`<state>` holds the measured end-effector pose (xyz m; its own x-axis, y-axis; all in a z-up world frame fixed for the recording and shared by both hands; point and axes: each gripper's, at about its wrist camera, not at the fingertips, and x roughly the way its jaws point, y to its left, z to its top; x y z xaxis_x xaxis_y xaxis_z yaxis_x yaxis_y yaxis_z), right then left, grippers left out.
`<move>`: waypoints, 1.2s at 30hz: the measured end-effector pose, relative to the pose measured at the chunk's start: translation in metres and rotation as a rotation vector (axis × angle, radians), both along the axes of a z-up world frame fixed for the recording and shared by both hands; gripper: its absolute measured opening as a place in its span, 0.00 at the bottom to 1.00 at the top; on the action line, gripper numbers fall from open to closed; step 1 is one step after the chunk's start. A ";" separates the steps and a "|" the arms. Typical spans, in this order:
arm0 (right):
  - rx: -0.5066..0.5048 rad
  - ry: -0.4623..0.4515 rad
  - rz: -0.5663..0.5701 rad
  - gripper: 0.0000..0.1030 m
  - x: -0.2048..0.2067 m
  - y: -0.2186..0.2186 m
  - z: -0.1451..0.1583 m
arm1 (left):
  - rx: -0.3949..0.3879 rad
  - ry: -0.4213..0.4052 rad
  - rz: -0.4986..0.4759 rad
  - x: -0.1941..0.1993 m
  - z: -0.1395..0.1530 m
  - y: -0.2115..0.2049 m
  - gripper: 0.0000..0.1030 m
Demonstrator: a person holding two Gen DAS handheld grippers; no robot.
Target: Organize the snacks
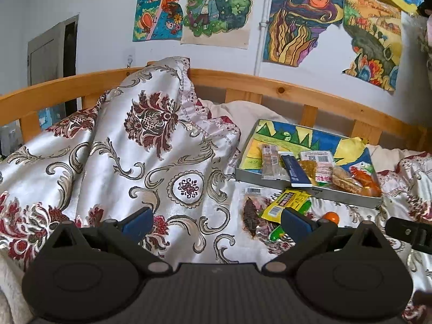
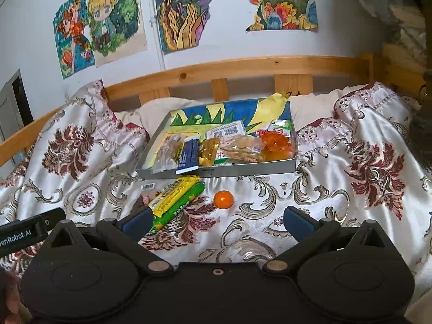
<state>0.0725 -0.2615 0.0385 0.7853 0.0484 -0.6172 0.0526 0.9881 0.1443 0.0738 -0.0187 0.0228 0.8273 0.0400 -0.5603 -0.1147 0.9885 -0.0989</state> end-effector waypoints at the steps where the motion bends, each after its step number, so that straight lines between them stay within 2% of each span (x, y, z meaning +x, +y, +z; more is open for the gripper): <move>1: 0.008 -0.001 -0.002 0.99 -0.003 0.001 0.001 | -0.001 -0.004 -0.003 -0.003 0.003 -0.001 0.99; 14: 0.004 -0.061 -0.012 0.99 -0.031 0.010 0.015 | 0.001 -0.032 -0.017 -0.026 0.023 -0.004 0.99; 21: 0.052 -0.056 -0.044 0.99 -0.030 0.004 0.015 | 0.024 -0.001 -0.015 -0.023 0.023 -0.002 0.99; 25: 0.055 -0.009 -0.036 0.99 -0.021 0.001 0.020 | 0.025 0.061 -0.044 -0.003 0.026 0.001 0.99; 32: 0.030 0.062 0.004 0.99 0.016 0.008 0.036 | 0.102 0.147 -0.112 0.048 0.026 -0.002 0.99; 36: 0.002 0.090 0.028 0.99 0.045 0.009 0.048 | 0.138 0.167 -0.146 0.076 0.026 -0.006 0.99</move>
